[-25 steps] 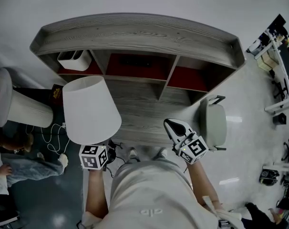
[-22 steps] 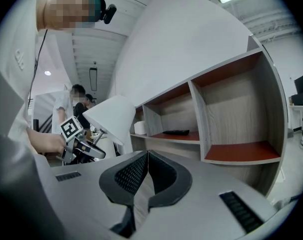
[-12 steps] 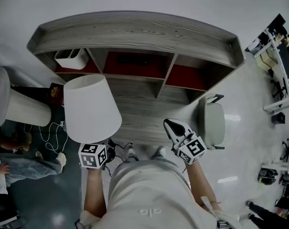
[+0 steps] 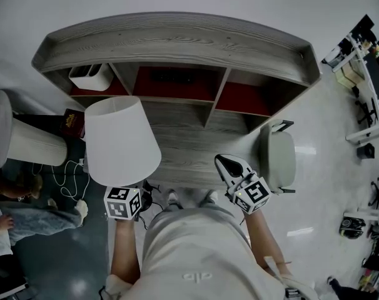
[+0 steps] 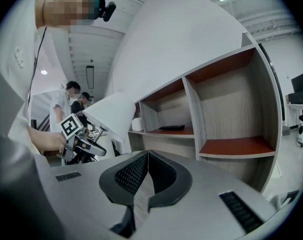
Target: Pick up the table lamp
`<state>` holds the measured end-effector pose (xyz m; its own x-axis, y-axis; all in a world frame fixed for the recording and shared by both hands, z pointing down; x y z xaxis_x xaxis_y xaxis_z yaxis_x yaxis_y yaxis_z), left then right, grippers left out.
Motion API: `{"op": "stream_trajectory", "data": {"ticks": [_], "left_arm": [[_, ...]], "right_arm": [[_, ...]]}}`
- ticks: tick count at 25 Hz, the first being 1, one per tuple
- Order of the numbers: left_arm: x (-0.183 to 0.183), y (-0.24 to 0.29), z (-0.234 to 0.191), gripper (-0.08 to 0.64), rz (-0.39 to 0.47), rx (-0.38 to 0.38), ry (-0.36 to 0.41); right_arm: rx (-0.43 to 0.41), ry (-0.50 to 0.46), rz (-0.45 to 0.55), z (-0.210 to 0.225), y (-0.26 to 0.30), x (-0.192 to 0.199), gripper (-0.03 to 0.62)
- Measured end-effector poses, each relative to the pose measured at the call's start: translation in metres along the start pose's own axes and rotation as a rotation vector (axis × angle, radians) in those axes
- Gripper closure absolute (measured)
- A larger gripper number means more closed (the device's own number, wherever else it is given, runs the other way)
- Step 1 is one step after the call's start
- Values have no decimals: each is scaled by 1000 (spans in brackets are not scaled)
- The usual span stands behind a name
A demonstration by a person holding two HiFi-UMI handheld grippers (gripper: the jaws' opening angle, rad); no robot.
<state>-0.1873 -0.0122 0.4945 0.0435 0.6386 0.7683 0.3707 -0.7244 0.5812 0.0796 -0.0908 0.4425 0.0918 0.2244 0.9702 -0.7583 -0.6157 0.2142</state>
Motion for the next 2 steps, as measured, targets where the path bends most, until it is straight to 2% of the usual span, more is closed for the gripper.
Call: {"op": "stream_trajectory", "data": {"ticks": [2], "left_arm": [[-1, 1, 0, 459, 2, 0, -2]], "right_arm": [[-2, -1, -1, 2, 1, 0, 560]]}}
Point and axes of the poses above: the fingertips, and each gripper's own axes: y forward along the fingers, z to its right, x out of its underside, the point moved 3 cm from there along -y, backward along the fingers, and after that the axes turned 8 degrees about x, right-handed, at the moved point
